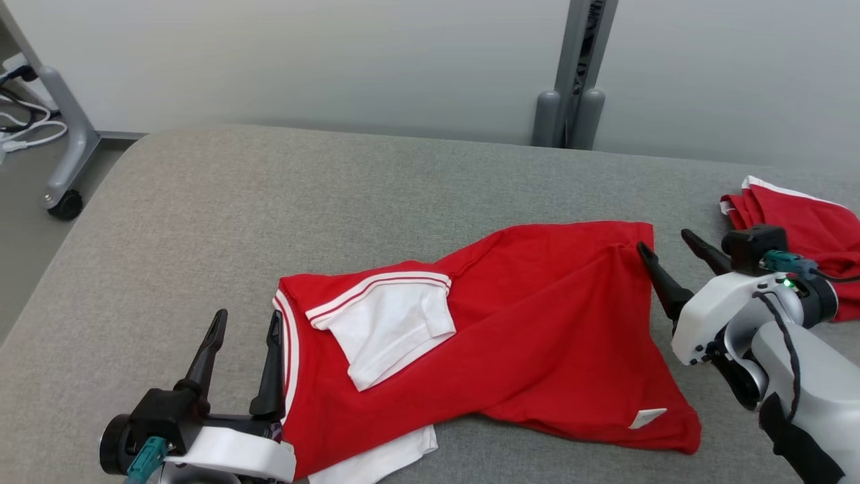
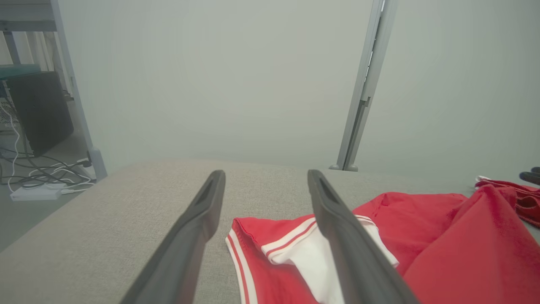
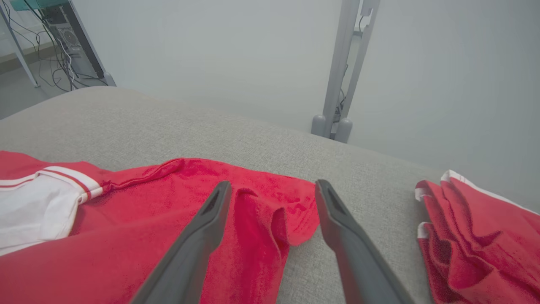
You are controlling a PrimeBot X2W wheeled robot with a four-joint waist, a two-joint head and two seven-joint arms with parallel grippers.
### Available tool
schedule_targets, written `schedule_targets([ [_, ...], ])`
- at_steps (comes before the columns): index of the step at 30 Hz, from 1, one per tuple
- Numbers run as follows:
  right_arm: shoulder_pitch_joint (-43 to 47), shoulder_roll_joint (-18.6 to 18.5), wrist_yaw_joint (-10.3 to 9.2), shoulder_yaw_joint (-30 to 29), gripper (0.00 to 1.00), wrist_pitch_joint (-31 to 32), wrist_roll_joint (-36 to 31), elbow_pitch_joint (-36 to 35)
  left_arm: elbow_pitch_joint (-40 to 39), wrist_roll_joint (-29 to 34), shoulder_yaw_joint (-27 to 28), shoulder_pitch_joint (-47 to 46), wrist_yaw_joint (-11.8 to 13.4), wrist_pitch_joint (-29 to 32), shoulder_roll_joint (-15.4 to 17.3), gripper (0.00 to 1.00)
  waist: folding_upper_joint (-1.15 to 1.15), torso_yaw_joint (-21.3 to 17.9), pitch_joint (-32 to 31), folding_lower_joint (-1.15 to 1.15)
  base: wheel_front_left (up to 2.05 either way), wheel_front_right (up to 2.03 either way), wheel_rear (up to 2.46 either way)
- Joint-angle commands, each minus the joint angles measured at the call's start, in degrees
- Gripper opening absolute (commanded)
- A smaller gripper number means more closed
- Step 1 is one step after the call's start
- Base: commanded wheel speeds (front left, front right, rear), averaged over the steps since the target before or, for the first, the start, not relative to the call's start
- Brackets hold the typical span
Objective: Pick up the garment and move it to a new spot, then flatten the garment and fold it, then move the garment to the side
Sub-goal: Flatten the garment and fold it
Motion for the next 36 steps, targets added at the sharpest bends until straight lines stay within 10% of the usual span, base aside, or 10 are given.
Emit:
schedule_targets([
  [1, 1.8, -1.4, -0.02, -1.6, 1.0, -0.3, -0.6, -3.1, -0.3, 0.6, 0.4, 0.6, 0.0, -0.2, 0.2, 1.0, 0.0, -1.3, -0.5, 0.0, 0.0, 0.0, 0.0],
  [21, 27.0, -0.9, -0.02, -30.4, 1.0, -0.2, -14.9, -29.3, -1.8, 2.5, 3.5, 3.7, -0.7, -0.2, 0.2, 1.0, 0.0, -6.8, -3.9, 0.0, 0.0, 0.0, 0.0],
  [36, 39.8, 3.2, -0.02, -36.5, 1.0, 0.7, -18.2, -36.8, -4.6, 4.2, 6.4, 8.2, 0.0, -0.2, 0.2, 1.0, 0.0, -8.6, -5.8, 0.0, 0.0, 0.0, 0.0],
])
